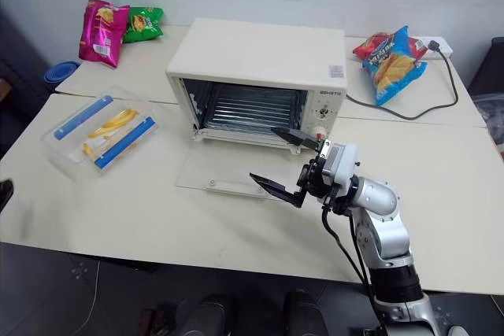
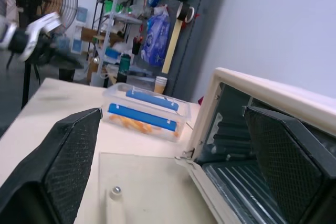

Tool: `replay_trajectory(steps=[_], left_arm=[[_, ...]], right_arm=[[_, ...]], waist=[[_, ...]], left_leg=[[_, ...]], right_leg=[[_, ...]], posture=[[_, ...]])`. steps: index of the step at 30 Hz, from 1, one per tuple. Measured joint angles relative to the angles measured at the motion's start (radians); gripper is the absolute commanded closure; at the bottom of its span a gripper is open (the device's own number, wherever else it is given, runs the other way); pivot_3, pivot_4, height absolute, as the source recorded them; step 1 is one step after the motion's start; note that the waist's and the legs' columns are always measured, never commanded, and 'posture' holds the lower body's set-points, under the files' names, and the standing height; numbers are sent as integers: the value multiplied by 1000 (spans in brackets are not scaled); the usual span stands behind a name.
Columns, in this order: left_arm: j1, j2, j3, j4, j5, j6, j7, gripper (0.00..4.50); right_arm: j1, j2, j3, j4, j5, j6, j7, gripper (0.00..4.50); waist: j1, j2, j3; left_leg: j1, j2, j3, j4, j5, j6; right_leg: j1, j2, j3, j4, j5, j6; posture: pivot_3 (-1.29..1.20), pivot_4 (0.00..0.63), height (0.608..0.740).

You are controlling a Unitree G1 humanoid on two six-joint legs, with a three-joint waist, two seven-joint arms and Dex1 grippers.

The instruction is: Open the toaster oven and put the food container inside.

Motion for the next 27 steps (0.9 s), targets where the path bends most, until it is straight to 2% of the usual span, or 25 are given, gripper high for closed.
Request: replay_trajectory(steps=[3, 6, 8, 12, 15, 17, 25, 27], left_arm=[[-147, 34, -36, 49, -14, 99, 85, 16], [-236, 78, -132, 106, 15, 204, 142, 16], [-302, 100, -201, 195, 69, 231, 166, 16], [-408, 98, -259, 343, 151, 234, 195, 16], [-468, 99, -272, 408, 169, 261, 193, 581], [-491, 112, -287, 447, 194, 274, 182, 1250], [-509, 168, -298, 482, 247, 274, 95, 3443], [-492, 190, -313, 475, 265, 257, 62, 3814]], right_arm=[[6, -4, 1, 9, -2, -4, 1, 0], [23, -4, 5, 6, -9, -4, -6, 0], [31, -2, 15, 0, -10, -3, -12, 0], [34, -1, 18, -8, -10, 0, -24, 0], [33, -1, 19, -9, -11, 1, -35, 0], [33, -1, 18, -9, -16, 1, -40, 0], [23, -1, 19, -9, -30, -2, -46, 0], [24, -1, 19, -9, -30, -3, -45, 0]], waist=[[-17, 0, 0], [-32, 0, 0], [-41, 0, 0], [-43, 0, 0], [-39, 0, 0], [-40, 0, 0], [-40, 0, 0], [-42, 0, 0]], left_leg=[[0, 0, 1, 0, 0, -1], [0, 0, 1, -1, -1, -1], [0, -1, 1, -1, -1, -1], [0, -1, 1, 0, -2, -2], [0, -1, 1, 1, -2, -2], [0, -1, 1, 0, -2, -2], [0, -1, 1, 0, -2, -2], [0, -1, 1, 0, -2, -2]], right_leg=[[-1, 1, 0, 1, 0, 0], [-3, 2, 4, 5, 0, 0], [-4, 3, 4, 5, 0, 0], [-6, 4, 4, 6, 0, 0], [-6, 3, 5, 6, 0, 0], [-6, 3, 6, 6, 0, 0], [-7, 3, 7, 6, 0, 0], [-7, 3, 7, 6, 0, 0]], posture=[[0, 150, 740], [0, 150, 740], [0, 150, 740], [0, 150, 740], [0, 150, 740], [0, 150, 740], [0, 150, 740], [0, 150, 740]])
